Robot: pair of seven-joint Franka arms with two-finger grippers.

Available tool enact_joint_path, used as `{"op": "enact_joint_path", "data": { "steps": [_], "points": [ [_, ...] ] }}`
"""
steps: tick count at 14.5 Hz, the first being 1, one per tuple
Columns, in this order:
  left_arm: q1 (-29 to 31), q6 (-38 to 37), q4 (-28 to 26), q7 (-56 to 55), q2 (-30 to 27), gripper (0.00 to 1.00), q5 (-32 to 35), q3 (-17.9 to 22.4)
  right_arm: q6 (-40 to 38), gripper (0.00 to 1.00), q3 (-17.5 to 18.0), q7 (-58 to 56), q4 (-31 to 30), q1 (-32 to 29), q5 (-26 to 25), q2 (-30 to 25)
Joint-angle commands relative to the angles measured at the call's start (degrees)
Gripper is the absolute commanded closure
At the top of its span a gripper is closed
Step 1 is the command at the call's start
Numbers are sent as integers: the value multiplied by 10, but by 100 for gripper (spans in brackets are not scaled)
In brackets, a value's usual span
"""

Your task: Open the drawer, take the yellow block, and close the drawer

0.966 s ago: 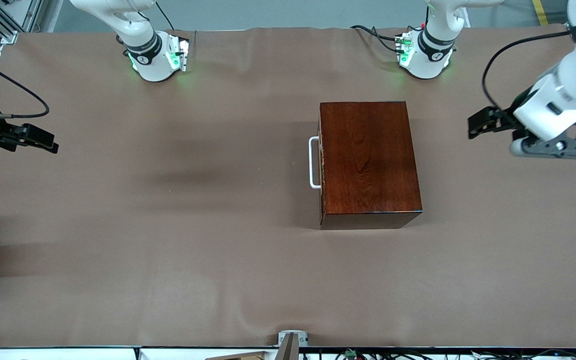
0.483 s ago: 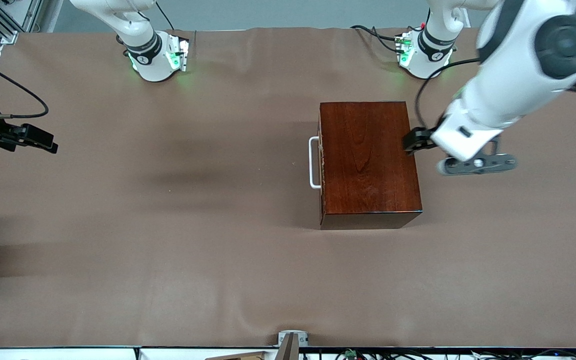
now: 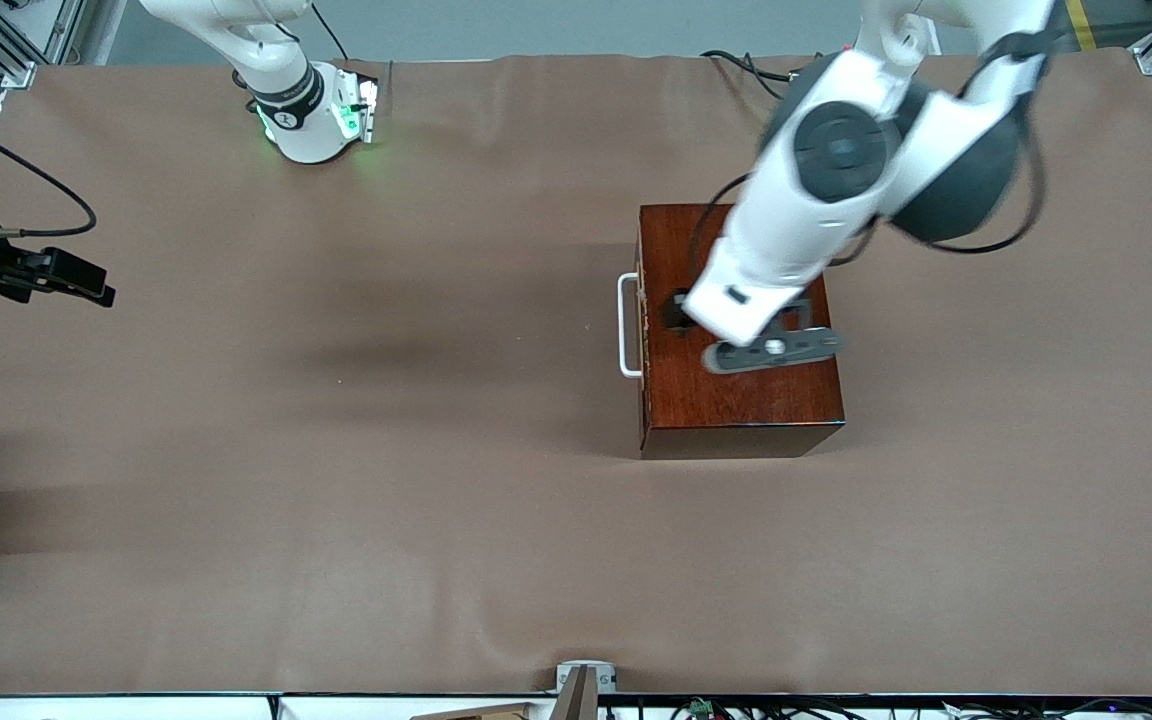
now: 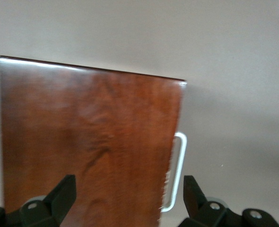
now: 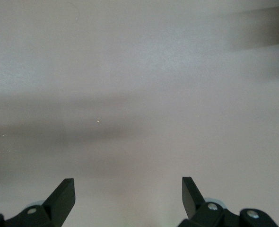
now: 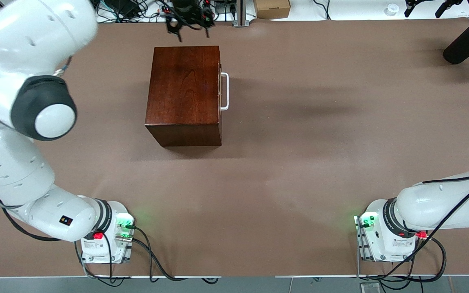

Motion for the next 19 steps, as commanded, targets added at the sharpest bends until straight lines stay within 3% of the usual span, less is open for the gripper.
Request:
{"op": "enact_joint_path", "data": {
  "steps": [1,5,10,13,19],
  "points": [
    [-52,20,52,-57,52,0,43,8,-2,0,12,-1,-5,-14,-10,-9],
    [-149,110,63,-137,110,0,84,33,-2,0,12,-1,-5,-14,-10,-9],
    [-297,99,65,-139,172,0,84,165,-1,0,12,-1,-5,-14,-10,-9],
    [-304,35,65,-137,184,0,83,168,-2,0,12,-1,-5,-14,-10,-9],
    [-298,25,63,-136,211,0,80,169,-2,0,12,-1,-5,-14,-10,-9]
  ]
}}
